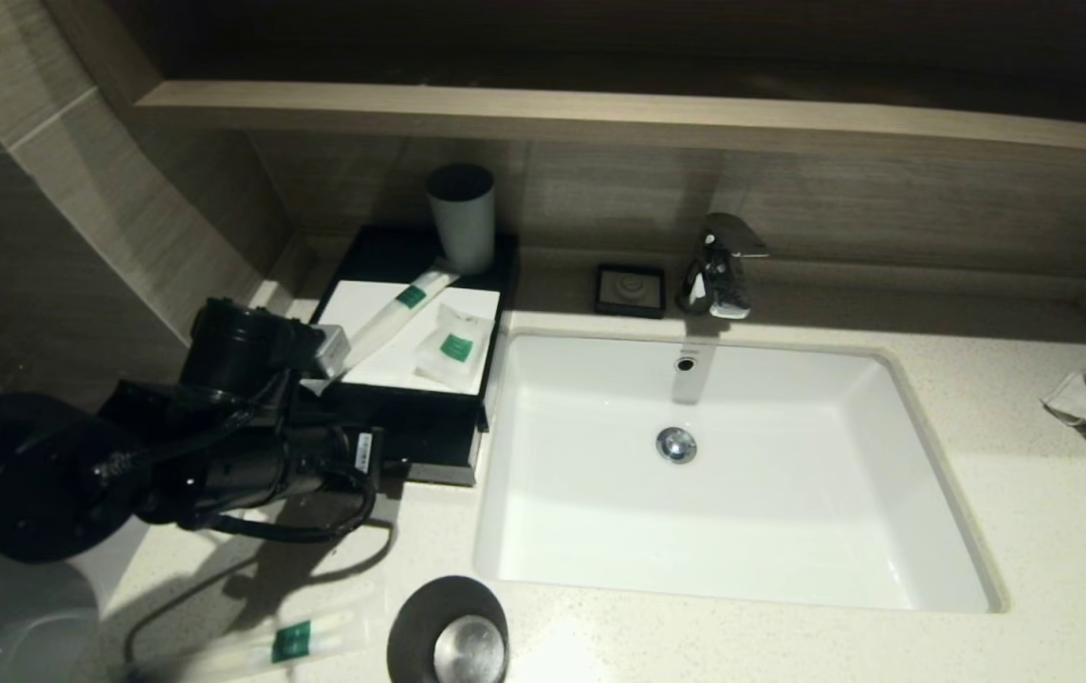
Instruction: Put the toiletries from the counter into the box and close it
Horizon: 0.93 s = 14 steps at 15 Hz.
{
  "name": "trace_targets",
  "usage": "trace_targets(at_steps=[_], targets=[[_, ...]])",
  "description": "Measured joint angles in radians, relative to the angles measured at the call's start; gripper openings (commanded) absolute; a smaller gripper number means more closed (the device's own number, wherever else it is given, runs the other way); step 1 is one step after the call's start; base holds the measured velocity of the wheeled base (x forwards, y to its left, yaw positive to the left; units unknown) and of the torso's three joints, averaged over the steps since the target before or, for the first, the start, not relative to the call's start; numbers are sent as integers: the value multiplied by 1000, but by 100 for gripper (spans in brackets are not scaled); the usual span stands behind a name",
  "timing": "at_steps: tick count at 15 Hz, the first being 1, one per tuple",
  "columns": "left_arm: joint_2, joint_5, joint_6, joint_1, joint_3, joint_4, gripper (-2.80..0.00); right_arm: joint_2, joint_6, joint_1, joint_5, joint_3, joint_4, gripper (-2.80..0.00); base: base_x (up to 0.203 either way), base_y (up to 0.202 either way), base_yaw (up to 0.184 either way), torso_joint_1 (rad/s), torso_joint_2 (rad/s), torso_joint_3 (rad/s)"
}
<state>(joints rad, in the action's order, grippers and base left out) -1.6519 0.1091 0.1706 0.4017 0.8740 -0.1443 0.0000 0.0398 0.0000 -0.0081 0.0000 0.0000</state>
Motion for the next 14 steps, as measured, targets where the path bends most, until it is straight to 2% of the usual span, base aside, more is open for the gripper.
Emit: trace_targets(at_steps=[14], targets=[[48,0,-6,24,-28,82,-280,0,0,0,0,0,0,-280,0,0,0,0,0,0]])
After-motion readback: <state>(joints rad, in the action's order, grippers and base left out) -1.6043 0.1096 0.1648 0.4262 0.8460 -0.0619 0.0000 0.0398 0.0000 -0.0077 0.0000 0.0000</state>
